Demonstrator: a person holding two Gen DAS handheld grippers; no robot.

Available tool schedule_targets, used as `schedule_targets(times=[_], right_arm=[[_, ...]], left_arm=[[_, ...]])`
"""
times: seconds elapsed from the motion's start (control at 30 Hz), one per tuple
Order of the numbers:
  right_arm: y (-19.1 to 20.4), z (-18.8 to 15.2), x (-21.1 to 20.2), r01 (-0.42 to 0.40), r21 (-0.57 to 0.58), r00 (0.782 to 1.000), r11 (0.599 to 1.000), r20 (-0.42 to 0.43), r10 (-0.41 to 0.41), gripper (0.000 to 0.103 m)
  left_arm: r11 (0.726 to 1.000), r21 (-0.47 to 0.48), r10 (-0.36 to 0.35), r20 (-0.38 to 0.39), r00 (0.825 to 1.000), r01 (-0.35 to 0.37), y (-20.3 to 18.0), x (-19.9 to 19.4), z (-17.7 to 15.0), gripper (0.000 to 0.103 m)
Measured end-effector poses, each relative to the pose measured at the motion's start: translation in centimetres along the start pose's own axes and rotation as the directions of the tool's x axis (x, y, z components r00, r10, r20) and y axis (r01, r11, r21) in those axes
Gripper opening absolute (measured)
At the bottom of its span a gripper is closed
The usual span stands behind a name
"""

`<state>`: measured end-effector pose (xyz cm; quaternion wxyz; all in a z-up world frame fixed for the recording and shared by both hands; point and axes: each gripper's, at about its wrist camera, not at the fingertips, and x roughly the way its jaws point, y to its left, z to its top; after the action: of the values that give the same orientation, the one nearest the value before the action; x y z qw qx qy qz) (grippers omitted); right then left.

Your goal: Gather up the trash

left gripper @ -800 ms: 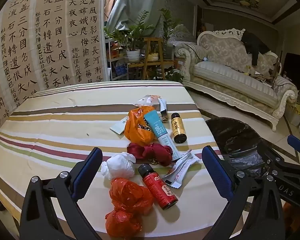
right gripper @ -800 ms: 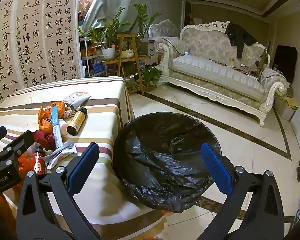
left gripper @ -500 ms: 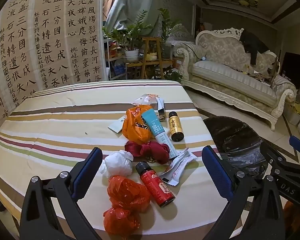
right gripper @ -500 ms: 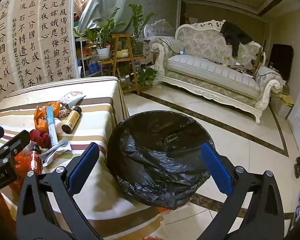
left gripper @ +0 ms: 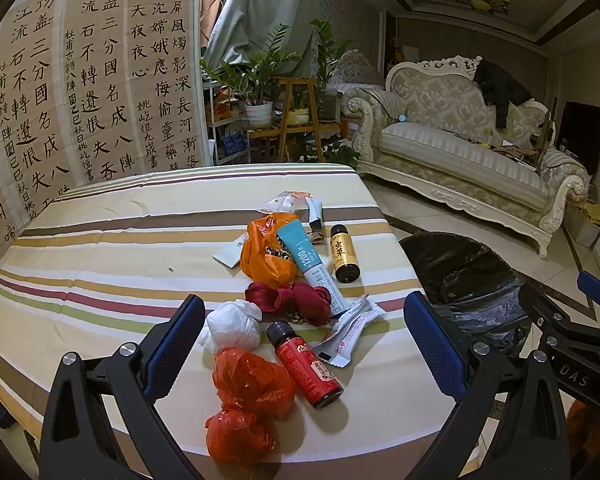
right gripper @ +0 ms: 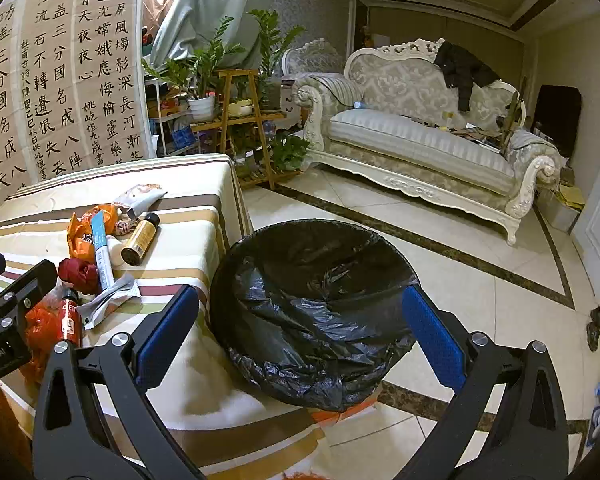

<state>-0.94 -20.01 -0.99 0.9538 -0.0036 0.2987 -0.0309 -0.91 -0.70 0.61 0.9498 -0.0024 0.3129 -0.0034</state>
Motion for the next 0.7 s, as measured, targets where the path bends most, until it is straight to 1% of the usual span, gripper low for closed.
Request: schedule_targets(times=[0.7], right_arm=[[-0.07,-0.14,0.06,-0.001,0.002,1.000,1.000,0.000,0.001,0.099]], left_arm=[[1.000,0.000,-0.002,0.001,1.000,0.002,0.00,-0.08,-0.12,0.097]])
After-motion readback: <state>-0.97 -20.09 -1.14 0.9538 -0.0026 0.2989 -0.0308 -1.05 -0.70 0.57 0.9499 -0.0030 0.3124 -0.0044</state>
